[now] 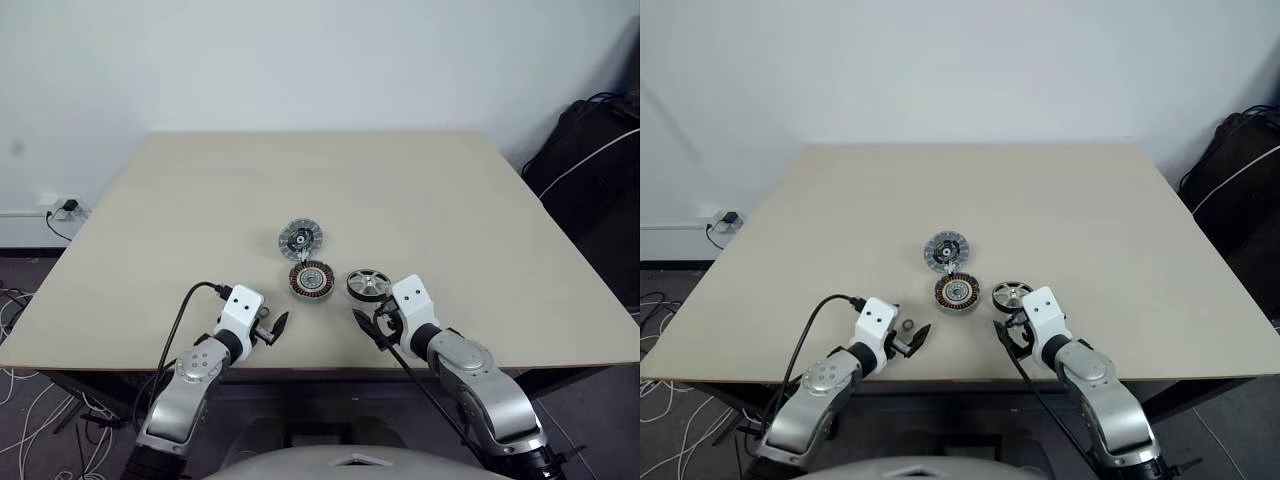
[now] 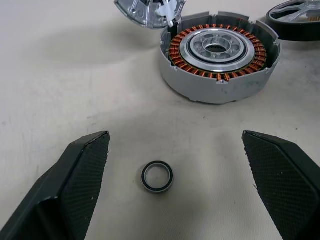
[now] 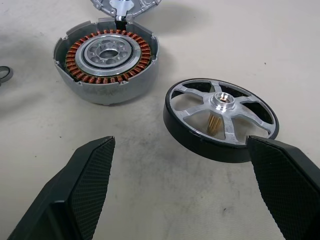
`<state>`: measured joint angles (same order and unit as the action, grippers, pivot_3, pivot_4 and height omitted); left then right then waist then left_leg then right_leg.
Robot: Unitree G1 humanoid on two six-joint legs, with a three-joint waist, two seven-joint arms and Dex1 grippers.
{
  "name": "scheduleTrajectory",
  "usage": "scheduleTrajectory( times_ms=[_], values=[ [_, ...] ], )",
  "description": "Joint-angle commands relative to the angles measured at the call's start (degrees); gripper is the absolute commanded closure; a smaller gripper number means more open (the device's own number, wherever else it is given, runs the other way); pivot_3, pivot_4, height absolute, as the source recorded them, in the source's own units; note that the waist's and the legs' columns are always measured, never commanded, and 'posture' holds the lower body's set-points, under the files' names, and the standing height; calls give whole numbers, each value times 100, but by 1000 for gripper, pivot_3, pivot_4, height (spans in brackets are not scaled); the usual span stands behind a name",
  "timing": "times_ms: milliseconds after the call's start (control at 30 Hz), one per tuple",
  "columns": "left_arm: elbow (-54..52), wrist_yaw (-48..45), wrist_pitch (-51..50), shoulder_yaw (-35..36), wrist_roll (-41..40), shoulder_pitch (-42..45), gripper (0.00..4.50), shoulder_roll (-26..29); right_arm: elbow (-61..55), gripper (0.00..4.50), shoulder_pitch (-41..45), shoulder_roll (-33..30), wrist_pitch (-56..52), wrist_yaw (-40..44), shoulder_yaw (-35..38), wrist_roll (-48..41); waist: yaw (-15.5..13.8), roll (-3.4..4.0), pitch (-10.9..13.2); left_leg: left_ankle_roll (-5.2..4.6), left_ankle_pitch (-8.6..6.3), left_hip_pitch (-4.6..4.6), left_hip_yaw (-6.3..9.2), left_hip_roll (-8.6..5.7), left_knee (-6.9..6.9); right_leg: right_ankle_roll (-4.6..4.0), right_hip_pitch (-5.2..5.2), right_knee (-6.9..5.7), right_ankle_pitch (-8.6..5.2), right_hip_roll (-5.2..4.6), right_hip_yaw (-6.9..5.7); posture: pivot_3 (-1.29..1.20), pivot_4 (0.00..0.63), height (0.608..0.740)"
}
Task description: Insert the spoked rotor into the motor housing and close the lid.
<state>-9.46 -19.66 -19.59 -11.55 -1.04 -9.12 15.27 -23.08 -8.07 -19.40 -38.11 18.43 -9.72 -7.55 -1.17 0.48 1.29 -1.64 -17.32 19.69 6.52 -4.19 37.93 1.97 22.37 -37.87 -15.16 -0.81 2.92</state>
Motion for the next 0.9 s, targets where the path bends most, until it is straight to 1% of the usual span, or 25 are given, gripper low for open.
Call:
scheduleTrajectory(
  times_ms=[33, 900],
  values=[
    [-82, 24, -3, 63, 4, 36, 35, -11, -203, 38, 47, 50, 70, -27, 19, 11, 0, 0, 0, 0, 0, 0, 0, 0, 0, 0, 0, 0, 0, 0, 0, 0, 0, 740],
    [75, 21, -52, 106, -36, 98, 35, -70, -155, 38, 116, 119, 100, 16, 37, 52, 1, 0, 0, 0, 0, 0, 0, 0, 0, 0, 0, -1, 0, 0, 0, 0, 0, 740]
  ],
)
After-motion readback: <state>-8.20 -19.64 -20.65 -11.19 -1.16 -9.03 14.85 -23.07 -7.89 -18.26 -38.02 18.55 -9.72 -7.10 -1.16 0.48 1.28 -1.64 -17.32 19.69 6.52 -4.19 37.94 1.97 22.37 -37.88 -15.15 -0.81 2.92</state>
